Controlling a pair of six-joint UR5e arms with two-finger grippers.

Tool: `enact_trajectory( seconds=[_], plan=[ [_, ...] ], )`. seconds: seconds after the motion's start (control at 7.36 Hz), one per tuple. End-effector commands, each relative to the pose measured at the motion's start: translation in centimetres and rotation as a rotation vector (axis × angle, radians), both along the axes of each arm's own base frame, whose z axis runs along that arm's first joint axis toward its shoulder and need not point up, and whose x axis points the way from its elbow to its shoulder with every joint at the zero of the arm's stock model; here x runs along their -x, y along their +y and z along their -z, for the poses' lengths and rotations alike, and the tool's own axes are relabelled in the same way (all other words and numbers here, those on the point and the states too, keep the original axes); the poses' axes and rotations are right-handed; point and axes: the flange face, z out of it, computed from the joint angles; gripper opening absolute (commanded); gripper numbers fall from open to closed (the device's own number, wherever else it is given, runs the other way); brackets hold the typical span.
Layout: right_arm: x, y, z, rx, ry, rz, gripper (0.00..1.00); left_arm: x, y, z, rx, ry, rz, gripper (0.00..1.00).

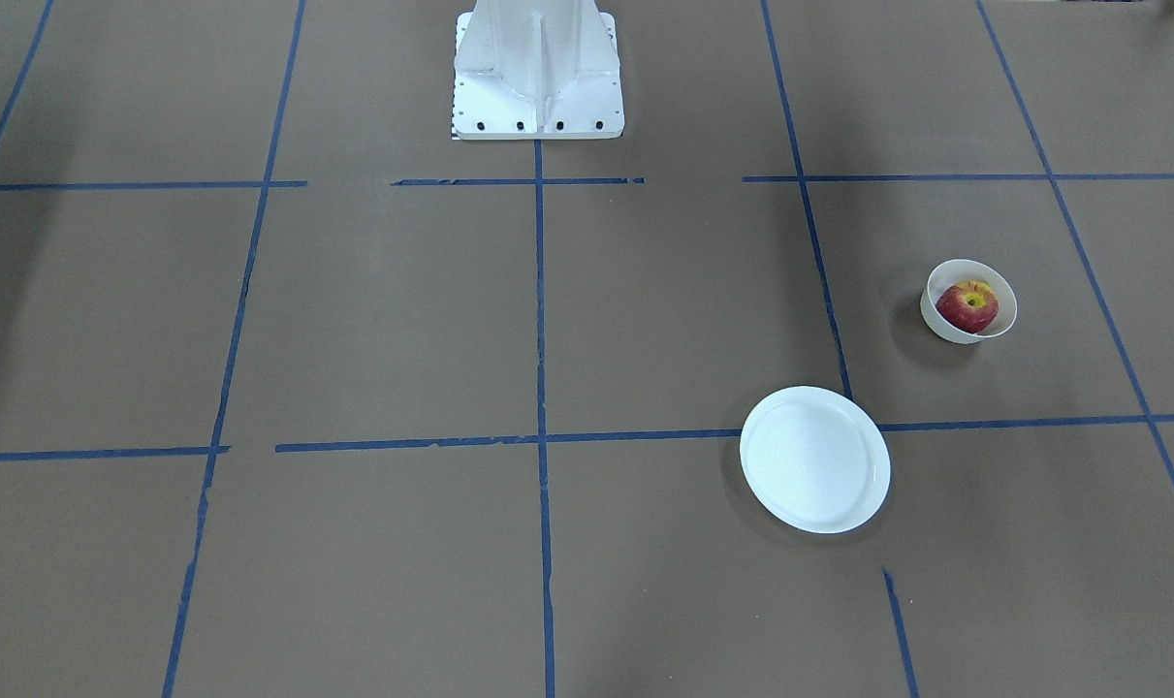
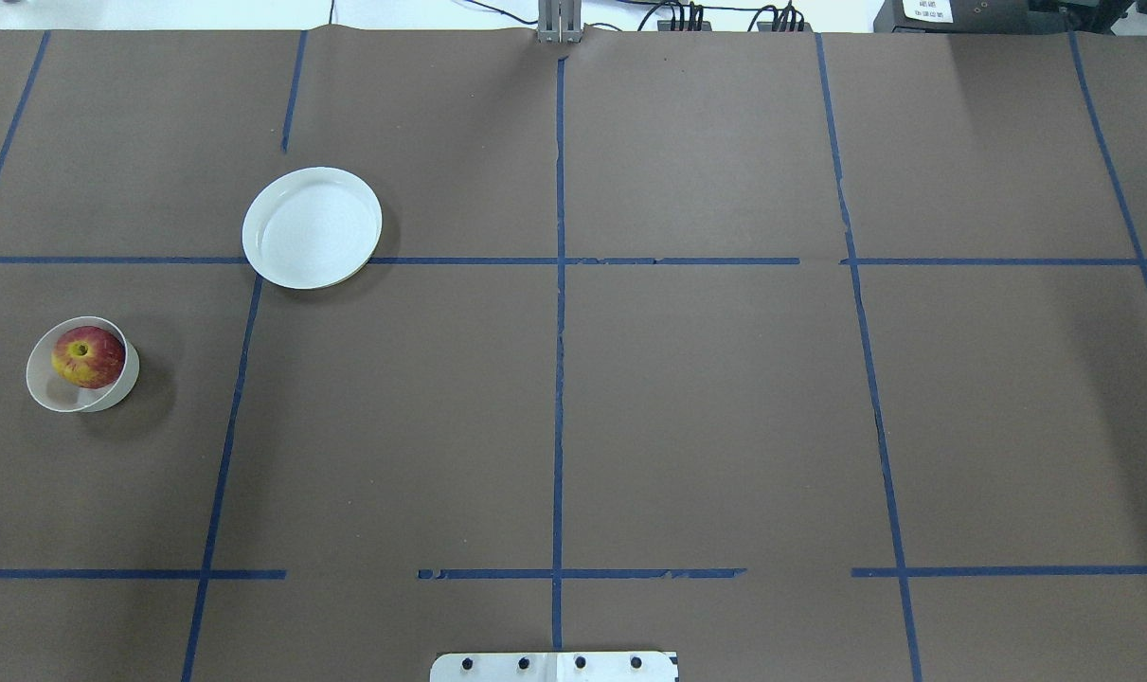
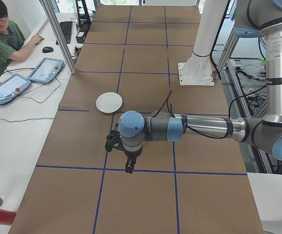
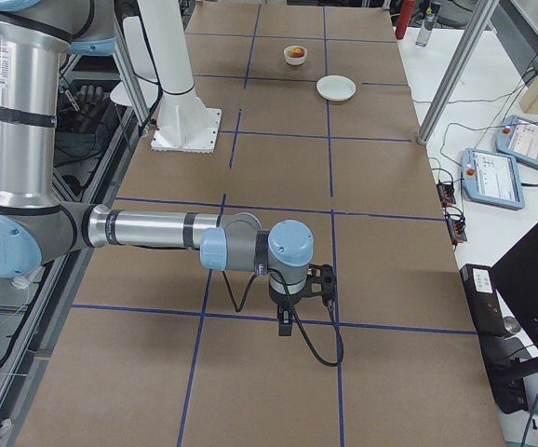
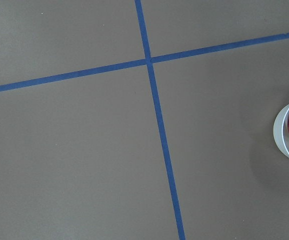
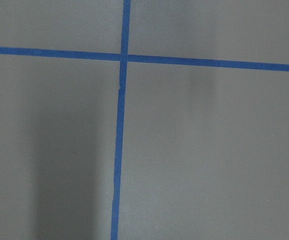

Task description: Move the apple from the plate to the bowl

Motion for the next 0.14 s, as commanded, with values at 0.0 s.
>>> enact_trajectory(
  seconds=[0.0],
  plan=[
    [0.00, 0.00, 0.00, 0.000, 0.000, 0.000, 1.00, 0.07, -0.02, 0.18, -0.004, 0.000, 0.002, 1.00]
  ],
)
